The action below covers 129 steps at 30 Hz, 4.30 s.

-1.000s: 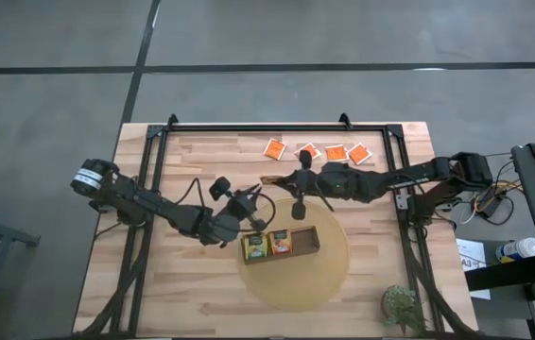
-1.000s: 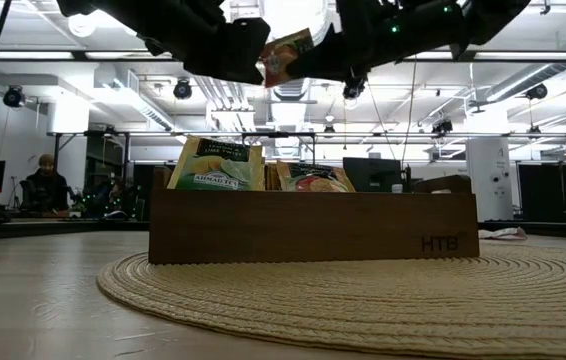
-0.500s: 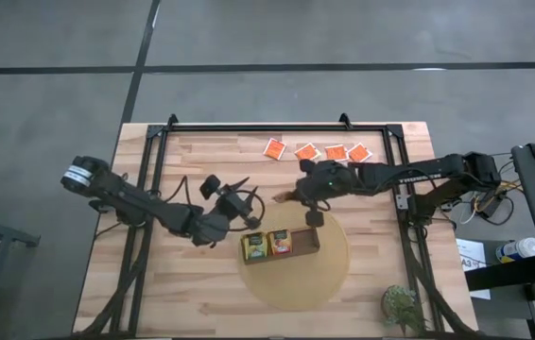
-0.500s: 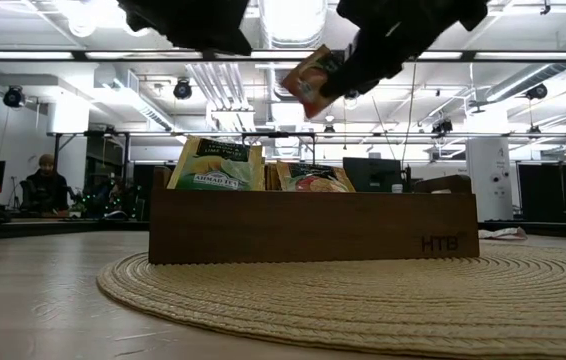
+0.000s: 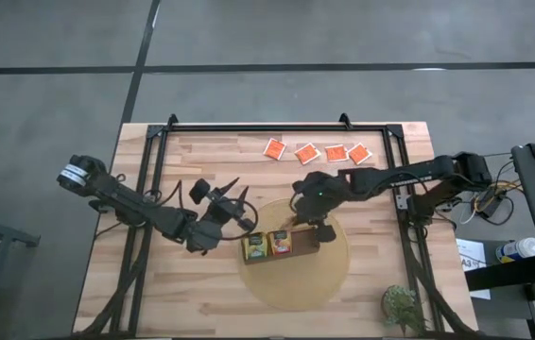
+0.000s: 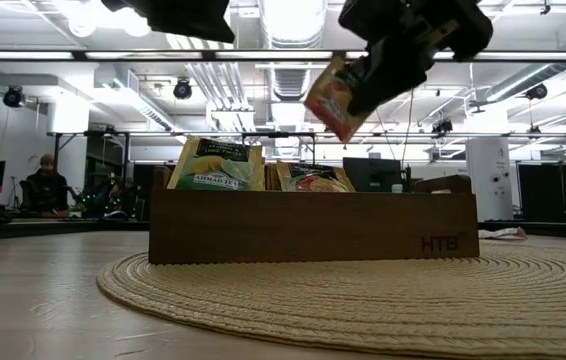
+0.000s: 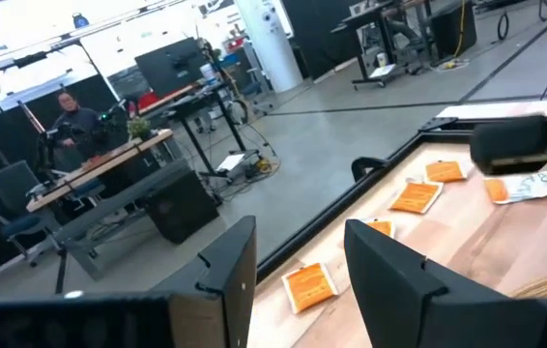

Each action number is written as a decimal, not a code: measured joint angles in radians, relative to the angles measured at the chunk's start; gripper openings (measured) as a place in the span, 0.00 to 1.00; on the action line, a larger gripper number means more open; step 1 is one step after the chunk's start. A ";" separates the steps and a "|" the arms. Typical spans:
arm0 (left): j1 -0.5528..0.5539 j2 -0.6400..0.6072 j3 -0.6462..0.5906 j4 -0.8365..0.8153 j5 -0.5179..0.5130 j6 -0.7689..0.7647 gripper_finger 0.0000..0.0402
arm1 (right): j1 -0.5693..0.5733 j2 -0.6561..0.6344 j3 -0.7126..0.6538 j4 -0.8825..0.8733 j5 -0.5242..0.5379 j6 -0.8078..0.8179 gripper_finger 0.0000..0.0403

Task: Pick & Place Tea
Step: Put the yellow tea bag into the middle section of the wooden organizer

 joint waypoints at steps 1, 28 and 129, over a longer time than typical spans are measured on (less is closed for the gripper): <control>0.000 -0.001 0.000 -0.003 0.000 0.000 0.38 | 0.002 0.014 0.010 -0.013 0.000 -0.008 0.02; 0.000 -0.002 0.000 -0.010 0.000 0.011 0.38 | 0.099 0.448 0.382 -0.345 -0.042 0.003 0.02; 0.000 -0.002 0.000 -0.013 0.001 0.011 0.38 | 0.193 0.353 0.424 -0.307 0.036 -0.156 0.18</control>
